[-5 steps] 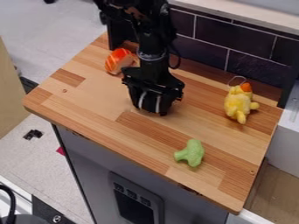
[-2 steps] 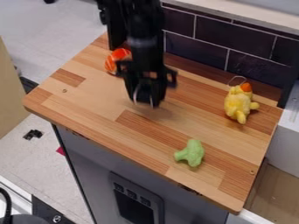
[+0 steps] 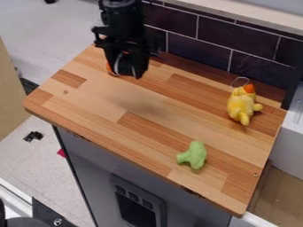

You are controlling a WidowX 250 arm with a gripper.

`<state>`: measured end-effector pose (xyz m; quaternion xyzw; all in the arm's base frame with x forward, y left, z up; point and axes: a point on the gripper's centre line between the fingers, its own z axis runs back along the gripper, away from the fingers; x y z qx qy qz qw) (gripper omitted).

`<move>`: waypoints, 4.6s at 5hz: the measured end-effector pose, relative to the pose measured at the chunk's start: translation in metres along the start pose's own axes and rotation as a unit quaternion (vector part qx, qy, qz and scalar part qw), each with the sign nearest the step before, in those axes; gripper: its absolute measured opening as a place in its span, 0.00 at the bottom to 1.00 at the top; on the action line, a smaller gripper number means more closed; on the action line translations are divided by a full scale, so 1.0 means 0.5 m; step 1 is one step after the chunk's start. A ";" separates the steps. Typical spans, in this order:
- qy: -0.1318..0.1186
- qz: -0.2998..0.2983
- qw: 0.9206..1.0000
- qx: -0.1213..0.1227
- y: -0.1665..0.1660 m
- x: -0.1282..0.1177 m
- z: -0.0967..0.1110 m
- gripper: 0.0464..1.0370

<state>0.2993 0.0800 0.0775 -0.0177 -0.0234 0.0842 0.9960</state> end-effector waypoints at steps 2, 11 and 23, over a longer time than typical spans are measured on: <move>-0.003 0.005 1.000 0.002 0.102 -0.003 0.033 0.52; -0.003 -0.015 0.998 0.067 0.169 -0.007 -0.146 0.86; -0.006 0.008 1.000 0.021 -0.109 0.021 0.001 0.96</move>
